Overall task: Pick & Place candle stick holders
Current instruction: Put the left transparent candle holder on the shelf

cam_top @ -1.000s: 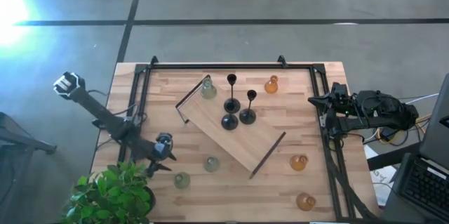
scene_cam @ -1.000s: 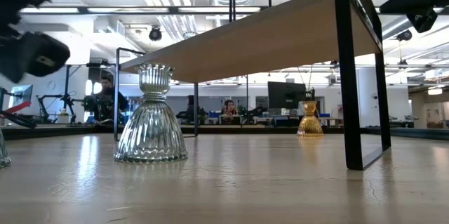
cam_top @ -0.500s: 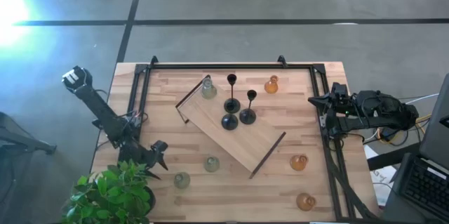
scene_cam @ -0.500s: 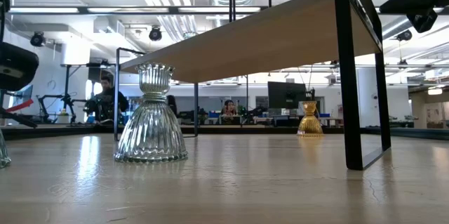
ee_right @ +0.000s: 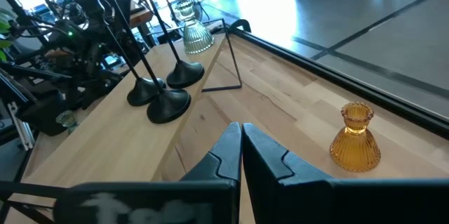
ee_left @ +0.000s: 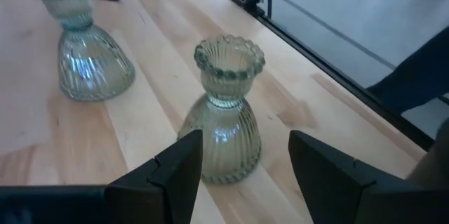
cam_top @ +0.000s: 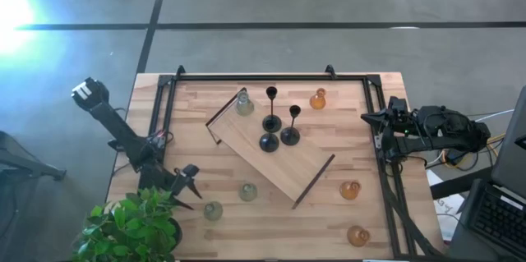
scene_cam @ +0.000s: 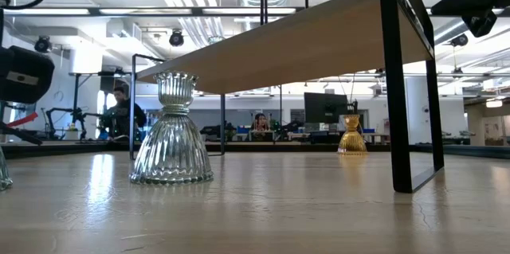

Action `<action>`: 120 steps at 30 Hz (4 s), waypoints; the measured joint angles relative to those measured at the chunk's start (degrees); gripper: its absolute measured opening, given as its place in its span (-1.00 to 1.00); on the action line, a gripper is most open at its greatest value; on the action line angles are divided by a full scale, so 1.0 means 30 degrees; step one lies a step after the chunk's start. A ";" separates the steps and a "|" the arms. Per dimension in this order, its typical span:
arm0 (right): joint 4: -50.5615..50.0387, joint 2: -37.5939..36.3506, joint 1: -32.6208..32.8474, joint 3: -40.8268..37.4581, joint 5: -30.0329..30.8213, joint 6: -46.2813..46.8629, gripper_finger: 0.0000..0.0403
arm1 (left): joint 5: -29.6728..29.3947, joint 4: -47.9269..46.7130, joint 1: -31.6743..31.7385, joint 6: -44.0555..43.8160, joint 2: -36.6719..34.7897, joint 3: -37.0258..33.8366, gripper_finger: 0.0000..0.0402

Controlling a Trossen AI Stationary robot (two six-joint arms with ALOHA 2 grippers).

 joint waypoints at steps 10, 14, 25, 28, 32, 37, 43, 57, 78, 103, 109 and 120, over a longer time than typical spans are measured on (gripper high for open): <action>0.0000 0.0000 -0.0006 0.0000 0.0000 0.0000 -0.96 | -0.0528 0.2562 0.0089 0.1164 0.2843 0.0414 0.07; 0.0001 -0.0003 0.0001 -0.0007 0.0000 0.0000 -0.96 | -0.0555 0.3995 0.0276 0.1342 0.4306 0.0551 0.07; -0.0004 -0.0001 -0.0001 -0.0001 0.0002 0.0000 -0.96 | -0.0515 0.6952 0.0847 0.1969 0.7229 0.0917 0.07; -0.0004 -0.0002 -0.0005 -0.0005 0.0000 0.0001 -0.96 | -0.0512 0.7134 0.0897 0.2221 0.7905 0.1179 0.07; -0.0004 0.0000 -0.0003 -0.0006 0.0000 0.0000 -0.96 | -0.0512 0.8127 0.0962 0.2316 0.8710 0.1280 0.07; -0.0004 0.0000 0.0001 -0.0007 0.0007 0.0003 -0.96 | -0.0452 0.9257 0.1083 0.2471 0.9393 0.1301 0.07; -0.0004 -0.0004 -0.0002 -0.0007 0.0000 -0.0004 -0.96 | -0.0348 1.0117 0.1268 0.2550 1.0061 0.1326 0.07; -0.0004 0.0000 0.0000 0.0001 0.0000 0.0003 -0.96 | 0.0392 1.2572 0.1997 0.2771 1.1980 0.1319 0.05; -0.0004 -0.0007 -0.0006 0.0000 0.0000 0.0003 -0.96 | -0.1455 1.3310 0.2091 0.3215 1.0851 0.1311 -0.29; -0.0001 0.0000 -0.0007 -0.0004 0.0000 -0.0001 -0.96 | -0.7191 0.0301 0.2155 0.4206 0.1661 0.6819 -0.28; -0.0004 -0.0002 0.0000 -0.0002 0.0000 0.0001 -0.96 | -0.8578 -0.3927 0.2875 0.4849 0.1771 0.9605 -0.28; 0.0000 -0.0004 -0.0001 -0.0005 0.0000 0.0003 -0.96 | -0.6757 -0.3754 0.9160 0.4554 0.3035 1.1443 -0.28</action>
